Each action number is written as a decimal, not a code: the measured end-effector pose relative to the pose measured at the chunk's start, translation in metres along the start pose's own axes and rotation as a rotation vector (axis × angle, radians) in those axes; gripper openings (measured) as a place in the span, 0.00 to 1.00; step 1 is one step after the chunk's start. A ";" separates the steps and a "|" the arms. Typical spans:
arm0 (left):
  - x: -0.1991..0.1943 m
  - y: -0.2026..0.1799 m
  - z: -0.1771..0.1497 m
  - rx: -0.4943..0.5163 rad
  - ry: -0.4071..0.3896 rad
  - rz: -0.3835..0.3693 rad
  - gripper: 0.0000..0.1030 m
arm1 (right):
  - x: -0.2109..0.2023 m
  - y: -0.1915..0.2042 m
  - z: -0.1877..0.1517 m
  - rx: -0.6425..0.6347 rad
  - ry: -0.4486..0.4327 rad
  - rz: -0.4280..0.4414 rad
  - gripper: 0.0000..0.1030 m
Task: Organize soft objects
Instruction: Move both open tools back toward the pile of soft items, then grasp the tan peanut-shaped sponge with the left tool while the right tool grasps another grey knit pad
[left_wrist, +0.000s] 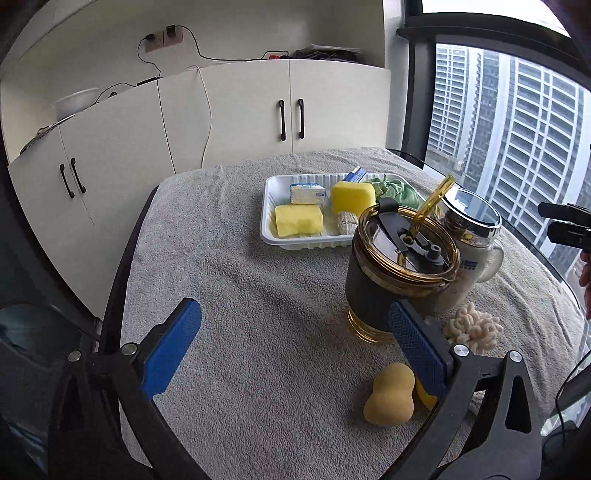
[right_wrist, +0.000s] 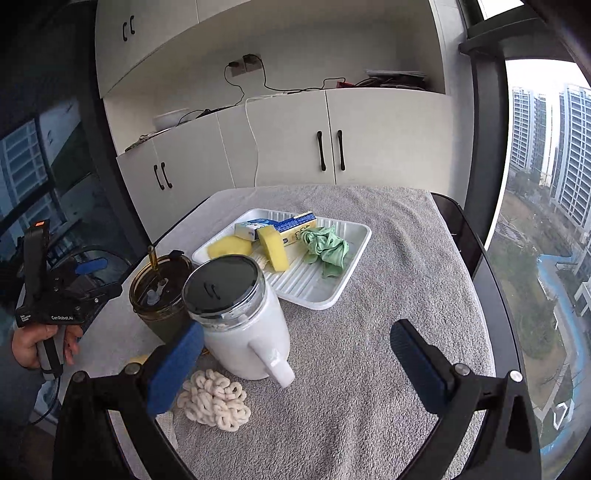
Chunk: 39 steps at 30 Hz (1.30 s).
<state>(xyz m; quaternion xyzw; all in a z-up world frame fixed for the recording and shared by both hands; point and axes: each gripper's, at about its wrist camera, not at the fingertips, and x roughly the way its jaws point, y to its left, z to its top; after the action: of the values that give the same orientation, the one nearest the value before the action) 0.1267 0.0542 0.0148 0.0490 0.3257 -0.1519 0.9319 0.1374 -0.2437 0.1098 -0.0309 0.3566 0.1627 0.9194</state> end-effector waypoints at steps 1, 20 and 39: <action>-0.004 -0.006 -0.007 0.008 0.006 -0.005 1.00 | -0.002 0.010 -0.009 -0.015 0.001 0.001 1.00; 0.001 -0.045 -0.062 0.035 0.092 0.004 1.00 | 0.037 0.106 -0.094 -0.110 0.140 0.040 1.00; 0.028 -0.045 -0.060 0.032 0.170 0.011 0.98 | 0.058 0.111 -0.100 -0.119 0.206 0.023 0.95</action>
<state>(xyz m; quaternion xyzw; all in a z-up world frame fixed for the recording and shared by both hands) 0.0977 0.0157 -0.0489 0.0784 0.4009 -0.1473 0.9008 0.0771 -0.1398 0.0036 -0.0977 0.4394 0.1903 0.8725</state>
